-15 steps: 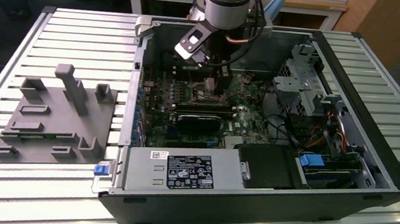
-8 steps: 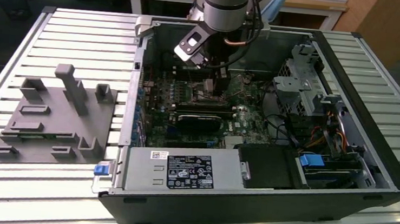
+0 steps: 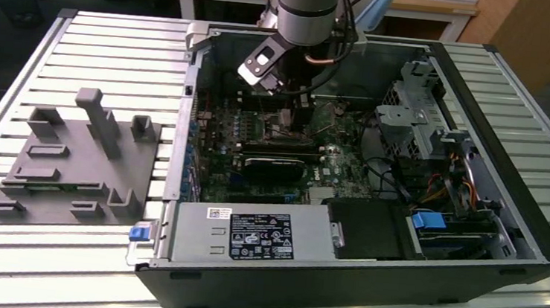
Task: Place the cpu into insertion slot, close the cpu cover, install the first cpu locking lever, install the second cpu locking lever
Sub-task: 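Place the cpu into insertion slot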
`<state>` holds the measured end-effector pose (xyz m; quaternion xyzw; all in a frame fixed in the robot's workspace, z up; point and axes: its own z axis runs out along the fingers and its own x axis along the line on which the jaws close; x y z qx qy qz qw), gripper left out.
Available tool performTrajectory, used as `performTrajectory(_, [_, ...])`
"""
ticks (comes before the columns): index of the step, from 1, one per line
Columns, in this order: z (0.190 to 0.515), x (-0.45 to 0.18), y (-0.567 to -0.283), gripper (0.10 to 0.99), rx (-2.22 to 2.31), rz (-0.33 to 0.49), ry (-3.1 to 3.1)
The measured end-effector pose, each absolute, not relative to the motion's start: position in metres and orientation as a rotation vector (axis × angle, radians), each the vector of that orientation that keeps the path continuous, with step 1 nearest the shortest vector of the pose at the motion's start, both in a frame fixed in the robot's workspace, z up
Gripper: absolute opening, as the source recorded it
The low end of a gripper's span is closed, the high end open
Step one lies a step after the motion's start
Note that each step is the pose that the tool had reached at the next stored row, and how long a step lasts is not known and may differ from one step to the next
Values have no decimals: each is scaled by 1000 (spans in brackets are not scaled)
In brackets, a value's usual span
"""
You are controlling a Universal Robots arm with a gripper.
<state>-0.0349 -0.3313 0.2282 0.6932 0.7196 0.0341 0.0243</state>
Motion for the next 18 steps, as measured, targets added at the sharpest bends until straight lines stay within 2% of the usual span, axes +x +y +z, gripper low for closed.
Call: performTrajectory(18, [224, -36, -331, 541, 2144, 105, 2226])
